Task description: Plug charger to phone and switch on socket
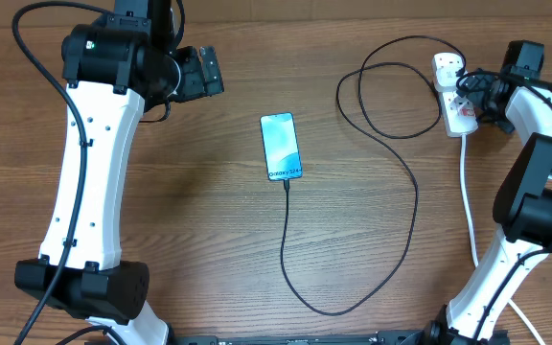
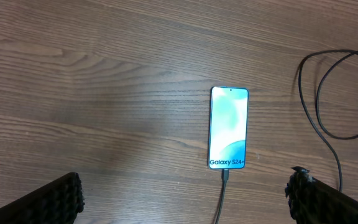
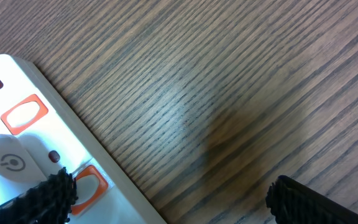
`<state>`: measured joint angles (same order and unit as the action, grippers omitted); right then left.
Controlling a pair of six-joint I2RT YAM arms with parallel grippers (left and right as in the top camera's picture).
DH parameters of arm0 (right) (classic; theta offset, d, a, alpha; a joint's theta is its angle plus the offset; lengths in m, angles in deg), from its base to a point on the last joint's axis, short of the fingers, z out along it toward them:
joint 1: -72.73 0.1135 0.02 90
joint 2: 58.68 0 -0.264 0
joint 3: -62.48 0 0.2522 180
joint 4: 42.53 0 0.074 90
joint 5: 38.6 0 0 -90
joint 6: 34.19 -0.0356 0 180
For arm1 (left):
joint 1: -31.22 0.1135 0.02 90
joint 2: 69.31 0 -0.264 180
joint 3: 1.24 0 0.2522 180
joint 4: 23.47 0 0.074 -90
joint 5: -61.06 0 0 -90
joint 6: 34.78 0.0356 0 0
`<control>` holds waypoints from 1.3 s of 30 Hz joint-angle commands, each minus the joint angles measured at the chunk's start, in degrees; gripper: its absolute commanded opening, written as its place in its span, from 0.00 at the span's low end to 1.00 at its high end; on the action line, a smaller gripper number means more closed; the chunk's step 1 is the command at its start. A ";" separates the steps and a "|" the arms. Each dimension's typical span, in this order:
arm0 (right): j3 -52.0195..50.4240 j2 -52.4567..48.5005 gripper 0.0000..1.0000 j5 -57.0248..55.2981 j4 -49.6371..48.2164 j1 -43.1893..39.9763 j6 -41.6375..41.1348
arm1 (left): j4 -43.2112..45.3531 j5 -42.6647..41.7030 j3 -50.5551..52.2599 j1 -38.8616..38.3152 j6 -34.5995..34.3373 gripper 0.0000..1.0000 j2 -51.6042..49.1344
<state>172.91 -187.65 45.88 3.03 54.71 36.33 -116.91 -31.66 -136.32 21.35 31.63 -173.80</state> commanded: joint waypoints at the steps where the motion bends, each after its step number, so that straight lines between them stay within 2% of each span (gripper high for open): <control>1: 0.07 -2.32 1.00 3.08 1.29 0.66 2.12 | 0.24 0.33 0.20 0.11 0.26 1.00 -0.39; 23: 0.79 -1.49 1.00 5.64 2.38 0.50 2.12 | 0.44 0.33 0.20 0.11 0.26 0.99 -0.39; 33: 1.14 13.51 1.00 5.64 5.55 -2.19 -0.04 | 0.44 0.33 0.20 0.11 0.26 1.00 -0.39; 39: 1.14 25.09 1.00 5.73 14.64 -2.62 -3.74 | 0.44 0.28 0.20 0.11 0.26 1.00 -0.39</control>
<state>173.39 -169.46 51.21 15.11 52.42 35.26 -116.65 -31.66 -136.32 21.35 31.61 -173.80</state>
